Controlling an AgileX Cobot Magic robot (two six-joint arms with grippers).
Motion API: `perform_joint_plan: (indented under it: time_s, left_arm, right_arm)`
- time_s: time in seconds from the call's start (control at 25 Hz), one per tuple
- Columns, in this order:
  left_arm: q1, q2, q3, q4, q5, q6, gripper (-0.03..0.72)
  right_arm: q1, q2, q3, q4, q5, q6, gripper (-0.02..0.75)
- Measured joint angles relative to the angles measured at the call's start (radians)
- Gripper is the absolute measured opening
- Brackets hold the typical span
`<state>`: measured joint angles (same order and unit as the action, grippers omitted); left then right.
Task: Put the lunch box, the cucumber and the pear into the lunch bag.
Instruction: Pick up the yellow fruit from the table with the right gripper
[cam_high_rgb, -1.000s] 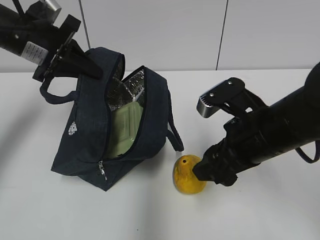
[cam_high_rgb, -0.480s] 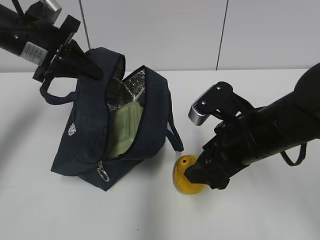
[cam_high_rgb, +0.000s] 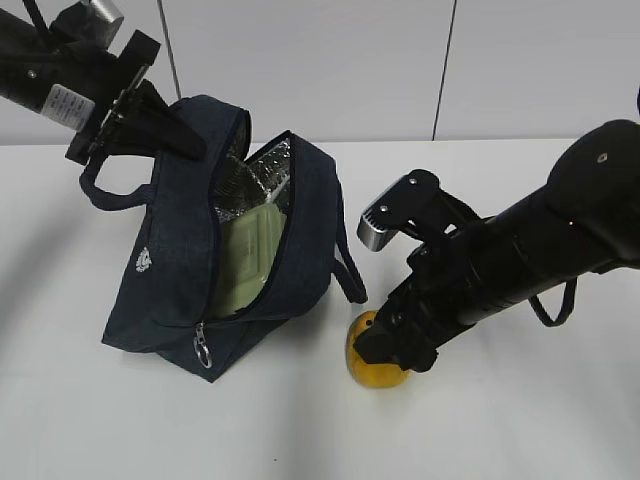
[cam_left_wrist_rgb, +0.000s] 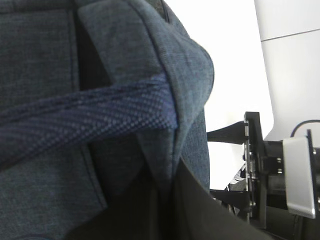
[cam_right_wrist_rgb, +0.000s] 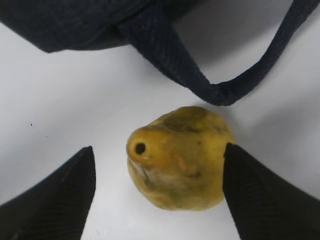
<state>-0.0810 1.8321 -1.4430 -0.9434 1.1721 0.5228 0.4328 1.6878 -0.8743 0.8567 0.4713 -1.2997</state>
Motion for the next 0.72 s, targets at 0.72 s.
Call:
perform_joint_plan:
  time_s: [0.72]
  left_arm:
    - [-0.001, 0.0, 0.0, 0.0, 0.002, 0.015, 0.002]
  right_arm:
    - [0.0, 0.033, -0.006, 0.013, -0.011, -0.002, 0.29]
